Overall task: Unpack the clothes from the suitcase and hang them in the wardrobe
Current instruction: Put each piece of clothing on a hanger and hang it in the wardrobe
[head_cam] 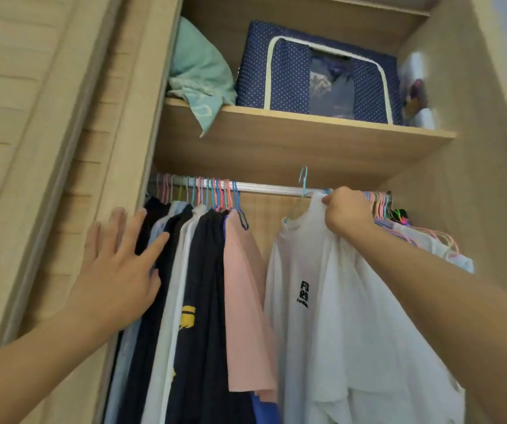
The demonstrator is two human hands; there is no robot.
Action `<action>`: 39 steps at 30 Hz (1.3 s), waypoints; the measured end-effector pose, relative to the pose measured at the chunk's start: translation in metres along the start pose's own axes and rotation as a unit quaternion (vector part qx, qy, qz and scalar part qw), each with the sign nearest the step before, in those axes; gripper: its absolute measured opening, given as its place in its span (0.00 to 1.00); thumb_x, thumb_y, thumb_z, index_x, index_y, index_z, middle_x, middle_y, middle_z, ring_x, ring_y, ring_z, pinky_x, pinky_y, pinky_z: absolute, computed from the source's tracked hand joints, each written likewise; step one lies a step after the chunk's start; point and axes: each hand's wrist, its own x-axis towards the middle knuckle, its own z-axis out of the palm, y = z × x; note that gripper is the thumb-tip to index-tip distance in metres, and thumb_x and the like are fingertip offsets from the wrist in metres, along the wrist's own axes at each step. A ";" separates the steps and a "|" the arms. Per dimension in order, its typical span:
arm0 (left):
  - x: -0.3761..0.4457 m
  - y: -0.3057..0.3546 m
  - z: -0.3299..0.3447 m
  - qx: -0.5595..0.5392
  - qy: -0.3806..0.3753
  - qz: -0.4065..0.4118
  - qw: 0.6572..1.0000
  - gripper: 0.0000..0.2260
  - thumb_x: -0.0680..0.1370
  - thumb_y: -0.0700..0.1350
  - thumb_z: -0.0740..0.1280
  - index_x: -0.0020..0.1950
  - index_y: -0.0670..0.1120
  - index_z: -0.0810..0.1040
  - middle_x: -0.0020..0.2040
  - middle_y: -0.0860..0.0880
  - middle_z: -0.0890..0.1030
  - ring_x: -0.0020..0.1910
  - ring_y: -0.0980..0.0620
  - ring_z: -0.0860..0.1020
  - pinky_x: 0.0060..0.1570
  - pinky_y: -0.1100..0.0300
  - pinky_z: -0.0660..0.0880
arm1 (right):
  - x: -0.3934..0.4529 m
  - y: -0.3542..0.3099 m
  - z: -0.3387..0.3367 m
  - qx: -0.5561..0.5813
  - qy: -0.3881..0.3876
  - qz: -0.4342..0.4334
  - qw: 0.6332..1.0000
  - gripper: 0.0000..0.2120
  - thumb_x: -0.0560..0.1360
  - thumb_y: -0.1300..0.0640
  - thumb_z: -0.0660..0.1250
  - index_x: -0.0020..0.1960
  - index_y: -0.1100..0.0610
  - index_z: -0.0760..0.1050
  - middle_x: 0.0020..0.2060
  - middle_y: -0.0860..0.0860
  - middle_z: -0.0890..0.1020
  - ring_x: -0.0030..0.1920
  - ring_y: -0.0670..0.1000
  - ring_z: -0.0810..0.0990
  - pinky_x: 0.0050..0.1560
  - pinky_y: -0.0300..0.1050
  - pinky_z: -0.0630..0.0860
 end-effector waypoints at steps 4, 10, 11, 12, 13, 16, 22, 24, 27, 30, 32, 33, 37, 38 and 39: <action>0.003 -0.005 0.020 -0.006 0.039 -0.022 0.999 0.30 0.73 0.51 0.59 0.76 0.47 0.72 0.80 0.36 0.57 0.77 0.28 0.54 0.72 0.29 0.51 | 0.036 -0.013 0.048 -0.050 -0.031 0.000 0.998 0.14 0.76 0.65 0.61 0.58 0.62 0.79 0.57 0.62 0.81 0.59 0.63 0.79 0.55 0.50 0.76; 0.003 -0.005 0.029 0.008 0.066 -0.033 0.997 0.33 0.72 0.47 0.59 0.79 0.47 0.67 0.81 0.34 0.51 0.78 0.29 0.52 0.74 0.30 0.49 | 0.032 0.003 0.084 -0.085 -0.054 0.090 0.991 0.15 0.78 0.65 0.61 0.63 0.64 0.75 0.62 0.63 0.78 0.63 0.62 0.78 0.61 0.52 0.75; 0.003 -0.003 0.028 0.011 0.064 -0.040 0.997 0.33 0.72 0.47 0.58 0.78 0.45 0.68 0.81 0.34 0.51 0.79 0.29 0.52 0.74 0.30 0.49 | 0.032 0.012 0.080 -0.098 -0.055 0.099 0.989 0.15 0.78 0.65 0.61 0.64 0.65 0.75 0.62 0.63 0.78 0.63 0.63 0.77 0.62 0.52 0.74; 0.002 0.001 0.027 0.009 0.062 -0.049 0.997 0.33 0.71 0.47 0.58 0.77 0.44 0.69 0.81 0.34 0.50 0.79 0.29 0.52 0.74 0.30 0.49 | 0.030 0.022 0.076 -0.114 -0.057 0.097 0.987 0.15 0.78 0.65 0.60 0.63 0.65 0.75 0.62 0.63 0.79 0.63 0.63 0.78 0.61 0.53 0.75; 0.003 0.006 0.026 0.005 0.061 -0.059 0.996 0.33 0.70 0.46 0.59 0.76 0.43 0.71 0.81 0.33 0.50 0.79 0.29 0.51 0.74 0.30 0.49 | 0.028 0.033 0.072 -0.130 -0.057 0.086 0.986 0.14 0.78 0.65 0.60 0.62 0.65 0.75 0.60 0.63 0.79 0.62 0.63 0.78 0.60 0.53 0.75; 0.005 0.017 0.026 0.003 0.060 -0.075 0.995 0.32 0.68 0.46 0.58 0.72 0.40 0.74 0.81 0.32 0.50 0.78 0.28 0.51 0.74 0.30 0.50 | 0.022 0.046 0.068 -0.164 -0.081 0.043 0.982 0.14 0.78 0.64 0.59 0.61 0.63 0.77 0.59 0.61 0.80 0.60 0.62 0.79 0.56 0.51 0.76; 0.004 0.015 0.030 0.006 0.059 -0.065 0.996 0.28 0.69 0.44 0.63 0.69 0.38 0.75 0.81 0.31 0.48 0.78 0.26 0.50 0.74 0.29 0.49 | 0.020 0.058 0.052 -0.027 0.109 -0.056 0.992 0.21 0.83 0.47 0.51 0.59 0.60 0.76 0.50 0.64 0.81 0.51 0.67 0.79 0.48 0.54 0.74; 0.004 0.016 0.030 0.005 0.065 -0.067 0.996 0.27 0.69 0.43 0.65 0.69 0.37 0.75 0.80 0.31 0.49 0.78 0.27 0.50 0.75 0.30 0.49 | 0.021 0.075 0.043 -0.049 0.158 0.002 0.986 0.26 0.82 0.46 0.49 0.57 0.64 0.77 0.52 0.67 0.80 0.53 0.68 0.77 0.54 0.57 0.74; 0.005 0.019 0.030 -0.018 0.074 -0.073 0.994 0.24 0.69 0.42 0.62 0.64 0.37 0.77 0.81 0.31 0.48 0.78 0.27 0.50 0.75 0.31 0.50 | 0.015 0.080 0.044 0.000 -0.038 0.111 0.993 0.25 0.81 0.42 0.58 0.60 0.61 0.79 0.60 0.65 0.79 0.61 0.65 0.77 0.62 0.52 0.73; 0.004 0.023 0.031 -0.039 0.074 -0.082 0.993 0.20 0.69 0.43 0.60 0.56 0.37 0.79 0.81 0.31 0.48 0.79 0.28 0.50 0.76 0.32 0.50 | 0.012 0.071 0.051 0.008 -0.063 0.125 0.990 0.17 0.77 0.46 0.66 0.54 0.59 0.78 0.55 0.61 0.82 0.56 0.61 0.79 0.51 0.47 0.74; 0.005 0.024 0.031 -0.046 0.077 -0.083 0.993 0.15 0.69 0.42 0.63 0.50 0.36 0.79 0.81 0.31 0.48 0.79 0.28 0.50 0.75 0.32 0.52 | 0.013 0.063 0.054 0.028 -0.096 0.153 0.983 0.14 0.75 0.54 0.68 0.56 0.61 0.76 0.54 0.60 0.80 0.56 0.61 0.79 0.50 0.46 0.74; 0.005 0.024 0.032 -0.049 0.080 -0.082 0.992 0.12 0.69 0.41 0.64 0.48 0.36 0.78 0.81 0.31 0.48 0.79 0.27 0.50 0.75 0.31 0.52 | 0.015 0.057 0.056 0.040 -0.103 0.166 0.980 0.14 0.75 0.57 0.67 0.58 0.62 0.75 0.56 0.60 0.80 0.57 0.61 0.79 0.52 0.48 0.76; 0.003 0.024 0.035 -0.041 0.098 -0.077 0.991 0.10 0.69 0.41 0.65 0.46 0.35 0.78 0.80 0.30 0.48 0.78 0.26 0.50 0.75 0.31 0.52 | 0.016 0.024 0.072 0.068 -0.072 0.148 0.984 0.18 0.77 0.57 0.64 0.63 0.66 0.74 0.62 0.64 0.78 0.62 0.63 0.77 0.57 0.49 0.75; 0.003 0.024 0.036 -0.039 0.100 -0.077 0.991 0.11 0.69 0.41 0.65 0.46 0.35 0.78 0.80 0.30 0.48 0.78 0.26 0.50 0.75 0.31 0.52 | 0.015 0.017 0.078 0.073 -0.071 0.136 0.985 0.19 0.77 0.55 0.64 0.63 0.66 0.75 0.62 0.64 0.78 0.62 0.63 0.77 0.58 0.49 0.75; 0.003 0.023 0.036 -0.037 0.102 -0.078 0.991 0.11 0.68 0.41 0.65 0.46 0.35 0.78 0.80 0.30 0.47 0.78 0.26 0.50 0.75 0.31 0.52 | 0.015 0.011 0.083 0.082 -0.071 0.127 0.986 0.21 0.77 0.52 0.64 0.63 0.66 0.75 0.62 0.64 0.78 0.62 0.64 0.77 0.58 0.49 0.74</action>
